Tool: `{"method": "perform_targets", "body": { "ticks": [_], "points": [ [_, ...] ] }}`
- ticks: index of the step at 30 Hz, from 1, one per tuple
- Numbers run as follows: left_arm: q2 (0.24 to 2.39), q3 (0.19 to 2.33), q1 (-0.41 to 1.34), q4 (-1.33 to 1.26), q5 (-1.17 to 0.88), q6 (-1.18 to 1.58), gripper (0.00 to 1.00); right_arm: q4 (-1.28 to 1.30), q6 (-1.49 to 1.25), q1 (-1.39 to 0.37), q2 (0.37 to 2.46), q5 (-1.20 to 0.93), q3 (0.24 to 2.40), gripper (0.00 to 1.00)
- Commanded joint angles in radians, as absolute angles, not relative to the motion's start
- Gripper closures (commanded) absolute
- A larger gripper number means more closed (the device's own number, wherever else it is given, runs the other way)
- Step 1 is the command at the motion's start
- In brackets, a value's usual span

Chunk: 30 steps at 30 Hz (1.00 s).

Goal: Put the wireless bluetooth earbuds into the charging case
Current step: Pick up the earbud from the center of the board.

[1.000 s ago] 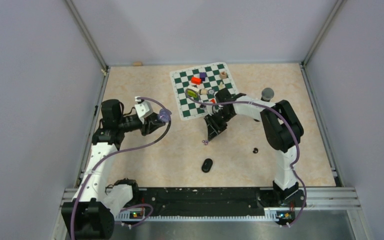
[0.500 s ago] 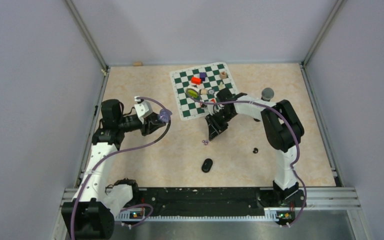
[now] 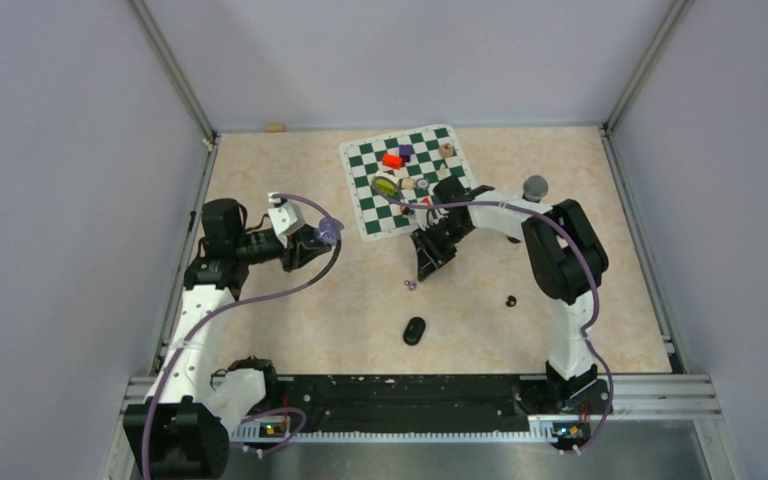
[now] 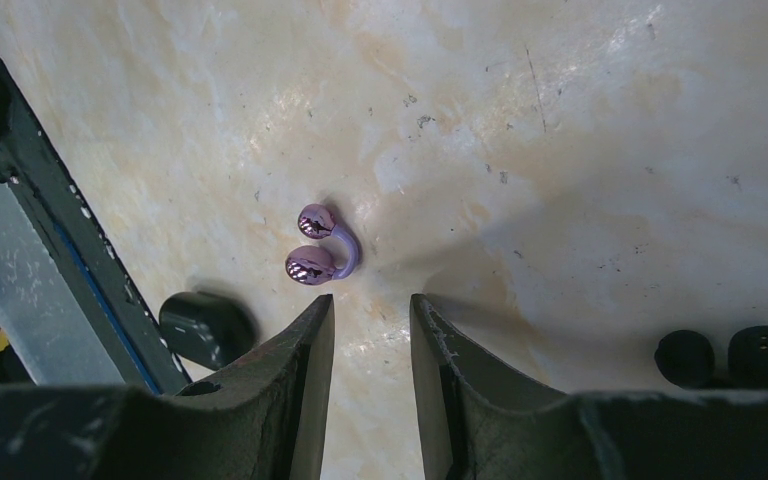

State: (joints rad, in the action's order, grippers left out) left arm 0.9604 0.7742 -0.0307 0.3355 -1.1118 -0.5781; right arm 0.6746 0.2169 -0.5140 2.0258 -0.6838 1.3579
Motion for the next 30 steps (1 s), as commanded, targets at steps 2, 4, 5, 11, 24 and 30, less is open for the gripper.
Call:
{"method": "perform_targets", "body": {
  "ticks": [2, 4, 5, 11, 24, 30],
  "points": [
    [0.955, 0.768, -0.042, 0.291, -1.159, -0.573, 1.00, 0.686, 0.232, -0.508, 2.059, -0.686, 1.387, 0.66],
    [0.956, 0.767, -0.043, 0.289, -1.162, -0.574, 1.00, 0.686, 0.230, -0.508, 2.064, -0.690, 1.386, 0.66],
    [0.958, 0.767, -0.044, 0.288, -1.162, -0.572, 1.00, 0.686, 0.230, -0.509, 2.067, -0.691, 1.386, 0.66],
    [0.964, 0.767, -0.043, 0.287, -1.163, -0.570, 1.00, 0.686, 0.226, -0.508, 2.082, -0.699, 1.389, 0.67],
    [0.964, 0.767, -0.046, 0.287, -1.172, -0.570, 1.00, 0.685, 0.223, -0.522, 2.116, -0.684, 1.396, 0.73],
    [0.963, 0.767, -0.051, 0.287, -1.180, -0.570, 1.00, 0.685, 0.223, -0.532, 2.122, -0.670, 1.398, 0.74]
  ]
}}
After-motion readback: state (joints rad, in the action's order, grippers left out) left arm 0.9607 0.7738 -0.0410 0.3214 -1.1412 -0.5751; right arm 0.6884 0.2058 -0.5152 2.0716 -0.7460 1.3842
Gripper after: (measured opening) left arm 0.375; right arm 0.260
